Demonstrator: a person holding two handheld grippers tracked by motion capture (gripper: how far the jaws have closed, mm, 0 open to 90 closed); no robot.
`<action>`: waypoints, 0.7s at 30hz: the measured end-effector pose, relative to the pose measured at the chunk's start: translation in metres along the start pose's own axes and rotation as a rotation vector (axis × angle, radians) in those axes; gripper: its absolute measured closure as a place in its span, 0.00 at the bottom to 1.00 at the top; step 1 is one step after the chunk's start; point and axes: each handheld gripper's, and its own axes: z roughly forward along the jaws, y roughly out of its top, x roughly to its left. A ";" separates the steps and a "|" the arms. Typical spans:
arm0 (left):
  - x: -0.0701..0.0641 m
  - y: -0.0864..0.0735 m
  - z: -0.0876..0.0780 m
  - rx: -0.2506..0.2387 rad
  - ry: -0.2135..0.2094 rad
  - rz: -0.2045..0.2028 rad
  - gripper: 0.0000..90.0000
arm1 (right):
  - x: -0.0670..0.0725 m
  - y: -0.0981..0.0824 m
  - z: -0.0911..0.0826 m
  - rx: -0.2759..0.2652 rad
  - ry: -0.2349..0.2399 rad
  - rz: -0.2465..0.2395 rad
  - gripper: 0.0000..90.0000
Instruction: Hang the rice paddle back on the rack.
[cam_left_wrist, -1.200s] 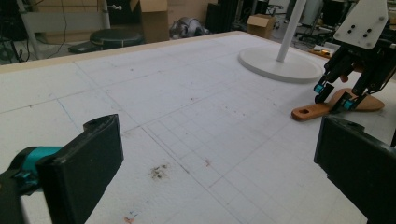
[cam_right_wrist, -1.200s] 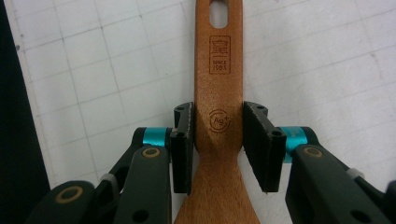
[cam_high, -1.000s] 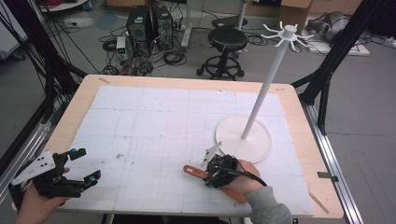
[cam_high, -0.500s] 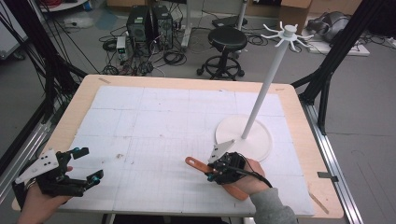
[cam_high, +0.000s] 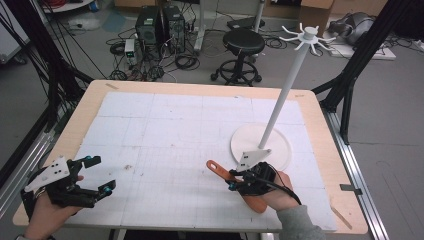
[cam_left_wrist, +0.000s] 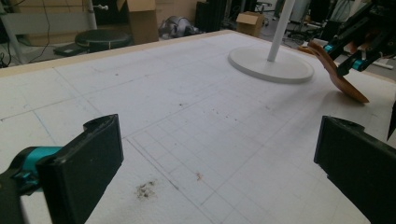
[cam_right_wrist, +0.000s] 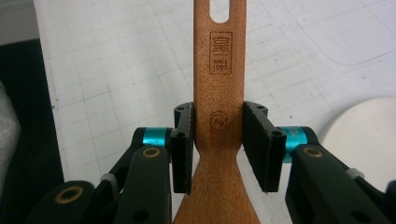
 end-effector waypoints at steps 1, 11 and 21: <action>0.000 0.000 0.001 0.000 -0.002 0.000 0.02 | 0.000 -0.001 -0.002 -0.004 -0.005 0.004 0.72; -0.001 0.003 0.010 0.001 -0.029 0.002 0.02 | -0.001 -0.007 -0.026 -0.093 -0.052 0.017 0.72; 0.000 0.003 0.017 0.010 -0.036 0.007 0.02 | -0.004 -0.017 -0.053 -0.199 -0.088 0.037 0.72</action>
